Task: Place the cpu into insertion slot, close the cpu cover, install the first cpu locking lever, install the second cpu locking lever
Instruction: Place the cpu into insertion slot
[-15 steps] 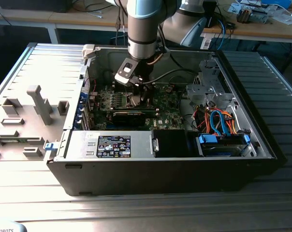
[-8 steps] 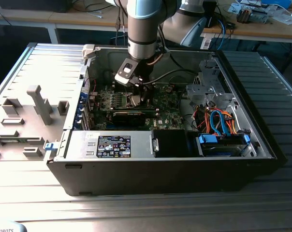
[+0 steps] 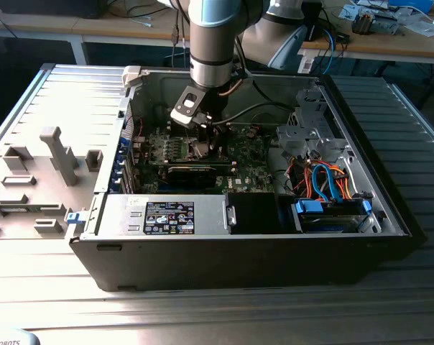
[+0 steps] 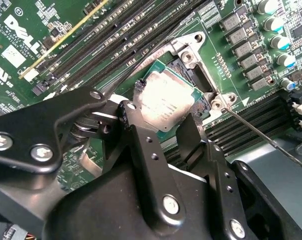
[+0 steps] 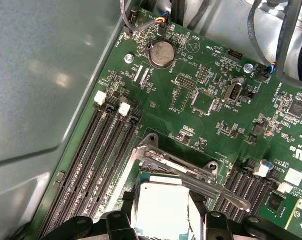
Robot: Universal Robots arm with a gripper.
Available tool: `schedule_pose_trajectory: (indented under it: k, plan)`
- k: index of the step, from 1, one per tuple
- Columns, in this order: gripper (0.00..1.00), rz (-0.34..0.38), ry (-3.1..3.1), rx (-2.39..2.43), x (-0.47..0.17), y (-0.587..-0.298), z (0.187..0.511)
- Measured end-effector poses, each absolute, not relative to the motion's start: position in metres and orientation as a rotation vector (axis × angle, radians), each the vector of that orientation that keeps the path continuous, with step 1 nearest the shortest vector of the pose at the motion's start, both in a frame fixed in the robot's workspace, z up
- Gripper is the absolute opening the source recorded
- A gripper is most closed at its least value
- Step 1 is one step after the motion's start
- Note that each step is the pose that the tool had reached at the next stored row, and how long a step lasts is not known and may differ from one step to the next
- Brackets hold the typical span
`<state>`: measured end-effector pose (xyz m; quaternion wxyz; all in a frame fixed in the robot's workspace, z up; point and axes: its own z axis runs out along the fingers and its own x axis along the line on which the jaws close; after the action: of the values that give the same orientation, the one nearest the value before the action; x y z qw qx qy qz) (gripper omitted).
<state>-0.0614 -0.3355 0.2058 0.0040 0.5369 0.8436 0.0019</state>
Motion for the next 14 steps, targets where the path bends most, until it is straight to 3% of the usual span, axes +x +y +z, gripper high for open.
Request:
schedule_pose_trajectory:
  k: [14]
  plan:
    - [0.54, 0.002, 2.646, 1.684, -0.0614, -0.3374, 0.2020]
